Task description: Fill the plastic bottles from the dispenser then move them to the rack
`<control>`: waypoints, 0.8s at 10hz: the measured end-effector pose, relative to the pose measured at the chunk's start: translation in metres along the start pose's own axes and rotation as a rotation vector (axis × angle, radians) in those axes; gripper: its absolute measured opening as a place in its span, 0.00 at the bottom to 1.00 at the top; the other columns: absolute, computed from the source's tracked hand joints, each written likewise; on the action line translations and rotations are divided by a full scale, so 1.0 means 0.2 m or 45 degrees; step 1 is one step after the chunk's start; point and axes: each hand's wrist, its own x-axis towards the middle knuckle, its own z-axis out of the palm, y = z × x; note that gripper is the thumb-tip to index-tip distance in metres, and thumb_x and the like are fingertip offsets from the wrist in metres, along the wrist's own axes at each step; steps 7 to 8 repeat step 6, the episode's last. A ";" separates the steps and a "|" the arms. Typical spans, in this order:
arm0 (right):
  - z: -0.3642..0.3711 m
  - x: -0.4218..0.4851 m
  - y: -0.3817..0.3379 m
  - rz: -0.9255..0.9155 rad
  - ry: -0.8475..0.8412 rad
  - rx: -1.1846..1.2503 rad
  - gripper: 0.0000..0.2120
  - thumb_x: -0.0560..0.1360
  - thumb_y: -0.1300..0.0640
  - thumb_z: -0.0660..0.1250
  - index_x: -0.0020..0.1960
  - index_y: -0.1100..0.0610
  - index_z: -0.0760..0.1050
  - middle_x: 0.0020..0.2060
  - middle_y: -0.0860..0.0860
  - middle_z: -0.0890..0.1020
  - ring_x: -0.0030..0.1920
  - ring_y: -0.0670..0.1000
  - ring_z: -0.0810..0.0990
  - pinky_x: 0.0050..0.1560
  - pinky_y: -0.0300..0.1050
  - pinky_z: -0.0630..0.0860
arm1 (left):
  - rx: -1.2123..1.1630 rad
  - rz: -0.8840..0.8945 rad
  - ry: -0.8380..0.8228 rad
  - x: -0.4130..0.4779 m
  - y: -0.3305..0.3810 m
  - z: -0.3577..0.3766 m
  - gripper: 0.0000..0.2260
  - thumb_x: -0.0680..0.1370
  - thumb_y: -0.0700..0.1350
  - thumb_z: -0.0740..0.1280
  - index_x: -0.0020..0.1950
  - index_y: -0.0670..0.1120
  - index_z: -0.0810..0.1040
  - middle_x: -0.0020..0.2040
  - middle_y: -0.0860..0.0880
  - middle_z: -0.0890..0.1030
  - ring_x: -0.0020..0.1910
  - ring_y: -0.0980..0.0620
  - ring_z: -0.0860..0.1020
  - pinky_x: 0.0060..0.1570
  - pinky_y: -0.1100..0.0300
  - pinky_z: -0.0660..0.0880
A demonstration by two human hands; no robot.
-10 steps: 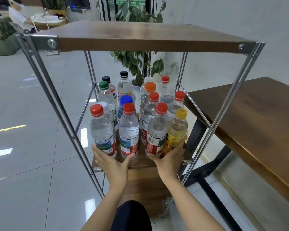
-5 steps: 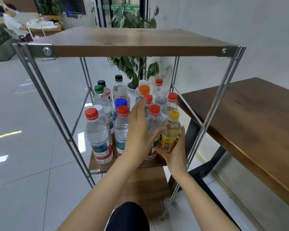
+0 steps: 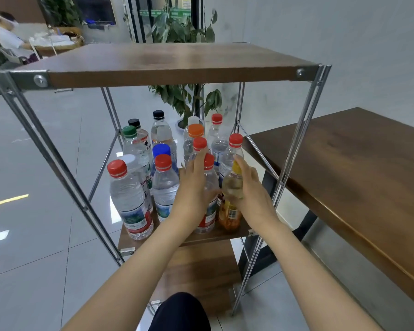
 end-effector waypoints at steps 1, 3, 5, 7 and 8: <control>-0.01 0.00 0.01 0.002 -0.021 0.021 0.49 0.74 0.58 0.73 0.74 0.33 0.40 0.71 0.50 0.66 0.60 0.48 0.78 0.55 0.48 0.79 | -0.027 0.027 0.010 -0.02 -0.02 -0.01 0.47 0.70 0.44 0.78 0.78 0.58 0.51 0.75 0.49 0.67 0.72 0.46 0.67 0.68 0.45 0.70; -0.05 -0.02 -0.02 -0.007 0.001 -0.114 0.52 0.74 0.56 0.74 0.75 0.34 0.35 0.75 0.49 0.64 0.66 0.50 0.75 0.51 0.48 0.81 | 0.011 0.128 0.011 -0.07 0.01 -0.04 0.51 0.72 0.42 0.77 0.79 0.59 0.42 0.78 0.46 0.60 0.75 0.47 0.62 0.67 0.59 0.63; -0.09 -0.15 -0.06 -0.017 0.027 -0.185 0.46 0.76 0.54 0.72 0.78 0.39 0.41 0.79 0.46 0.55 0.75 0.50 0.64 0.63 0.54 0.76 | 0.221 0.364 0.163 -0.21 0.10 -0.14 0.36 0.73 0.42 0.75 0.77 0.47 0.62 0.76 0.42 0.63 0.74 0.42 0.62 0.65 0.52 0.68; -0.10 -0.27 -0.09 -0.044 -0.005 -0.206 0.40 0.76 0.54 0.71 0.78 0.43 0.50 0.77 0.44 0.57 0.75 0.49 0.63 0.64 0.51 0.76 | 0.307 0.472 0.132 -0.35 0.10 -0.15 0.24 0.74 0.41 0.74 0.69 0.45 0.73 0.67 0.45 0.76 0.64 0.43 0.74 0.55 0.49 0.77; -0.10 -0.27 -0.09 -0.044 -0.005 -0.206 0.40 0.76 0.54 0.71 0.78 0.43 0.50 0.77 0.44 0.57 0.75 0.49 0.63 0.64 0.51 0.76 | 0.307 0.472 0.132 -0.35 0.10 -0.15 0.24 0.74 0.41 0.74 0.69 0.45 0.73 0.67 0.45 0.76 0.64 0.43 0.74 0.55 0.49 0.77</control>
